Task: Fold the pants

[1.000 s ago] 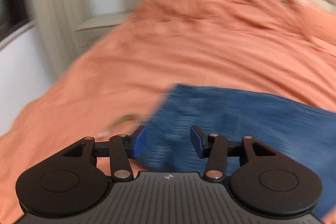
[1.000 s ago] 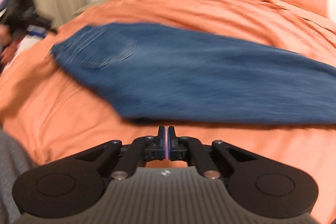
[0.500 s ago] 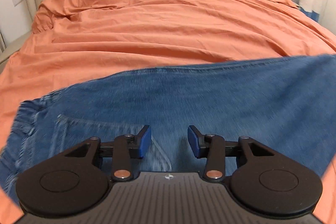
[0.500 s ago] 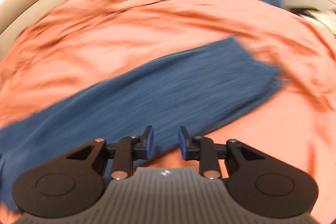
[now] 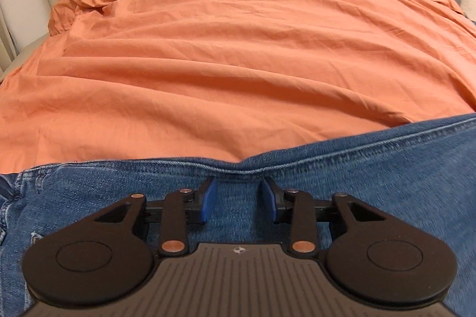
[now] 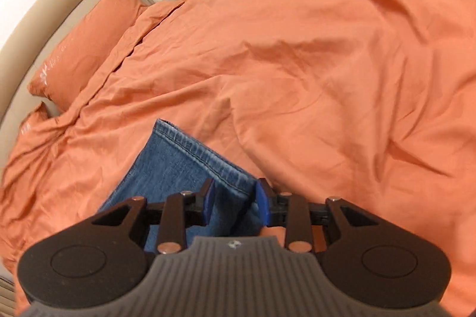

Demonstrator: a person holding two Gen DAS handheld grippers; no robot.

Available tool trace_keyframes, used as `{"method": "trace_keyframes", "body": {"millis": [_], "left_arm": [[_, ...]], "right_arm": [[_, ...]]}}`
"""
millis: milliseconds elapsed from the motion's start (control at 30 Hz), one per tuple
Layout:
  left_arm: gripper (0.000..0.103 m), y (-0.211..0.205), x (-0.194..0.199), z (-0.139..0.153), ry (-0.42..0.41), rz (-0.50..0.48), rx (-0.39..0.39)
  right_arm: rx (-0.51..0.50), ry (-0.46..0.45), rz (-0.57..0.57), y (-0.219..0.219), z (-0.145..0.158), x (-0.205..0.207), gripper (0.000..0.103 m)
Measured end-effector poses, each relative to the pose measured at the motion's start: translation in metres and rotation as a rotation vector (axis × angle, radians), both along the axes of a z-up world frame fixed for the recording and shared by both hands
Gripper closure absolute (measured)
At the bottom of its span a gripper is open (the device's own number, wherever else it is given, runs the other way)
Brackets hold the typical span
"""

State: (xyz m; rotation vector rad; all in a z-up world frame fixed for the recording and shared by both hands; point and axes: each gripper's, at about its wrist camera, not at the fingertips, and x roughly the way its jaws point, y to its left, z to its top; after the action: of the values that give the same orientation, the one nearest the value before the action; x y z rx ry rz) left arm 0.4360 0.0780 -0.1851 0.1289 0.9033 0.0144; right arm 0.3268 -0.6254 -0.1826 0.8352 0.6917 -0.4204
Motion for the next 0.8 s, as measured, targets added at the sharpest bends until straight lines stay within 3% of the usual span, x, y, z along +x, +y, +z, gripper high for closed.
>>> {"method": "trace_keyframes", "body": {"millis": [67,100,167,200,267,333,500,600,633,700,800], "left_arm": [[0.065,-0.003,0.003,-0.001,0.003,0.007,0.01],[0.066,-0.005,0.004,-0.001,0.004,0.006,0.017],[0.067,-0.006,0.004,-0.001,0.005,0.007,0.023],[0.067,-0.007,0.004,-0.001,0.006,0.006,0.024],[0.067,-0.006,0.006,-0.002,0.005,0.009,0.031],[0.067,-0.006,0.008,-0.003,0.003,0.019,0.034],[0.069,-0.007,0.01,0.006,-0.008,0.053,0.051],[0.069,-0.005,0.007,0.027,-0.047,0.101,0.09],[0.069,-0.005,0.004,0.036,-0.054,0.093,0.079],[0.069,-0.012,-0.004,0.05,-0.054,0.035,0.044],[0.069,-0.037,-0.022,0.066,-0.042,-0.125,-0.013]], "right_arm": [[0.022,-0.004,0.003,-0.002,-0.005,0.003,0.088],[0.027,-0.004,0.012,-0.001,-0.005,0.003,0.102],[-0.003,-0.044,0.006,0.003,0.009,-0.004,0.103],[-0.047,-0.089,0.022,0.007,0.022,-0.007,0.103],[-0.153,-0.09,0.043,0.015,0.041,-0.011,0.103],[-0.169,-0.036,0.055,0.013,0.035,-0.008,0.103],[-0.099,0.039,0.018,-0.001,-0.001,-0.007,0.103],[-0.128,0.061,-0.025,-0.004,0.003,-0.014,0.082],[-0.121,0.059,-0.029,-0.005,0.007,-0.018,0.082],[-0.086,0.038,0.002,-0.005,0.017,-0.027,0.081],[-0.051,0.017,0.078,0.006,0.026,-0.041,0.068]]}}
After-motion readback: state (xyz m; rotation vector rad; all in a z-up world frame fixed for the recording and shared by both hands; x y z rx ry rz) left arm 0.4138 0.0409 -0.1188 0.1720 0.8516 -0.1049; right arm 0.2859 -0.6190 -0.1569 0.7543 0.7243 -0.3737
